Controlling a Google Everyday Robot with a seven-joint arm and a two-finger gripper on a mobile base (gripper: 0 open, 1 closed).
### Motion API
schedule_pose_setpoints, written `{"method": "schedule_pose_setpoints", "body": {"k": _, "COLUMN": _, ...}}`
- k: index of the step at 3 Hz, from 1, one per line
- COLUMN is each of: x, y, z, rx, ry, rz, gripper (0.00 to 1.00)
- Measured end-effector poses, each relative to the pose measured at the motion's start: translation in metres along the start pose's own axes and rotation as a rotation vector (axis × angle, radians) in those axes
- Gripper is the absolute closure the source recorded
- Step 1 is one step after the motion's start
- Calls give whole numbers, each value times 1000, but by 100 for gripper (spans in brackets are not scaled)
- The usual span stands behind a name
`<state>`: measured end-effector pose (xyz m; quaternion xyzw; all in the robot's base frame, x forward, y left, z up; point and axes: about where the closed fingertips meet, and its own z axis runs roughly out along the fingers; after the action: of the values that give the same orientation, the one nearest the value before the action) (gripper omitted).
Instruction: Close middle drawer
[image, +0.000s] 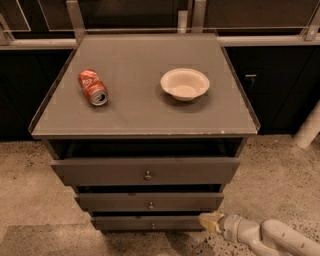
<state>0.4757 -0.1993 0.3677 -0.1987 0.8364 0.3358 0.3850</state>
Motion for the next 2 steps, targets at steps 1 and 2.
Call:
{"method": "schedule_pose_setpoints", "body": {"k": 1, "x": 34, "y": 35, "z": -69, "rx": -21, "ry": 131, "rz": 115, "gripper": 100}}
{"method": "schedule_pose_setpoints", "body": {"k": 2, "x": 17, "y": 43, "z": -94, "rx": -1, "ry": 157, "rz": 99, "gripper": 82}}
